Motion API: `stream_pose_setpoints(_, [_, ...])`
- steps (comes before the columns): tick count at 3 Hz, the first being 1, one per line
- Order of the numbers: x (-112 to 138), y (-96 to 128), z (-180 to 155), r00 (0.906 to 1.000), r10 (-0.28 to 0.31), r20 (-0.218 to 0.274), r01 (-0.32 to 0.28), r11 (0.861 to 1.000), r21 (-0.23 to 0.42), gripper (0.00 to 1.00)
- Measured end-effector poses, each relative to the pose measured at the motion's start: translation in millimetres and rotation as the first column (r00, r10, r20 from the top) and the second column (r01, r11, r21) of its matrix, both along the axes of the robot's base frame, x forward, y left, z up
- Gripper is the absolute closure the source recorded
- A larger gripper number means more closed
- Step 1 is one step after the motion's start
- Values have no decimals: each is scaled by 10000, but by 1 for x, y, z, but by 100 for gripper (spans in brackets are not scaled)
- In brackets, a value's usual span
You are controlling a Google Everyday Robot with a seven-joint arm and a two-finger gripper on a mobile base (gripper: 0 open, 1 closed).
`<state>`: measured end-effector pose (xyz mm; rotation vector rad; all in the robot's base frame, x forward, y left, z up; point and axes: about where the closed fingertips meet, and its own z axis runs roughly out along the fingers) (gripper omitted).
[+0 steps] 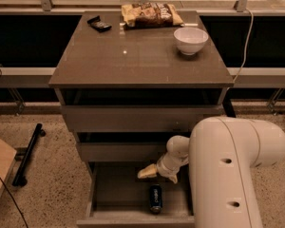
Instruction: Pick pepsi can from bottom drawer and place on counter
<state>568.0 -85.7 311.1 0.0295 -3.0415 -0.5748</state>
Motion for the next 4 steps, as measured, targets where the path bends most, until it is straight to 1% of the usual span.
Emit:
stream_pose_setpoints(1, [4, -4, -32, 9981, -600, -121, 598, 9980, -201, 0])
stream_pose_setpoints(2, [5, -6, -69, 9933, -1125, -243, 1104, 9910, -762, 0])
stream_pose_setpoints(3, [1, -4, -112, 9846, -1648, -585, 1555, 9782, -1378, 0])
stream_pose_setpoints(4, [-3, -2, -140, 9775, -1910, -895, 1755, 9719, -1571, 0])
